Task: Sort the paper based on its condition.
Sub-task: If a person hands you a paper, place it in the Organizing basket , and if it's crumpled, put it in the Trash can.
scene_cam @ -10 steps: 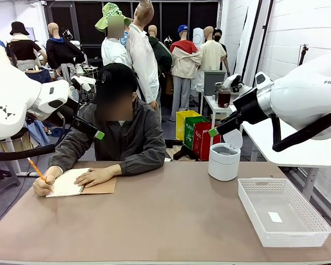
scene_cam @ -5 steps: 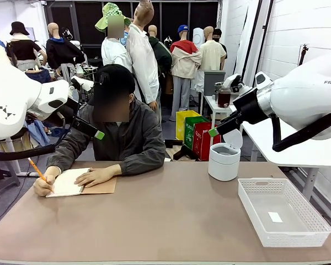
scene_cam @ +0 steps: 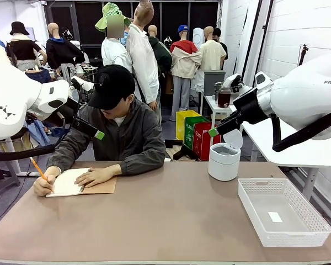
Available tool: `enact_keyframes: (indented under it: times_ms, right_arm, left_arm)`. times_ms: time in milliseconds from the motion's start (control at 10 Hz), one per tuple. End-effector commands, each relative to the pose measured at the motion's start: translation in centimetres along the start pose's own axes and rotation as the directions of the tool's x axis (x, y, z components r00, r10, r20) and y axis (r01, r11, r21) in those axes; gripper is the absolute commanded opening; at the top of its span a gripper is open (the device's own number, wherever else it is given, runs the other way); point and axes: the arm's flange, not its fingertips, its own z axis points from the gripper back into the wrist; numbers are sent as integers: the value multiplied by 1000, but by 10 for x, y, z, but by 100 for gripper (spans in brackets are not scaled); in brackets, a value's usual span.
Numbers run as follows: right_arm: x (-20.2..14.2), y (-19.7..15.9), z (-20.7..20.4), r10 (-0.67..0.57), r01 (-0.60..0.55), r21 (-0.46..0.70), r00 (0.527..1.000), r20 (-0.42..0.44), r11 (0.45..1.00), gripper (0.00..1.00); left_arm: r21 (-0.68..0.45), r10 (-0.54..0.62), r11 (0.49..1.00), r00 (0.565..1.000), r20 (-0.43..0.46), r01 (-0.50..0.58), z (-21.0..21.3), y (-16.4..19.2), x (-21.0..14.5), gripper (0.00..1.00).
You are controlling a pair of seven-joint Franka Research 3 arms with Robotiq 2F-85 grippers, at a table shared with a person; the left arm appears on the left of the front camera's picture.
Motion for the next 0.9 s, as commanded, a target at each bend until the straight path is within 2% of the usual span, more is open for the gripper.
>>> enact_keyframes:
  times_ms: [0,800]
  right_arm:
    - [-1,0,0,-3,3,9,1000,-1,1000,100]
    - [-1,0,0,-3,3,9,1000,-1,1000,100]
  left_arm:
    - [-6,3,1000,1000,-5,-3,1,1,0,100]
    - [-6,3,1000,1000,-5,-3,1,1,0,100]
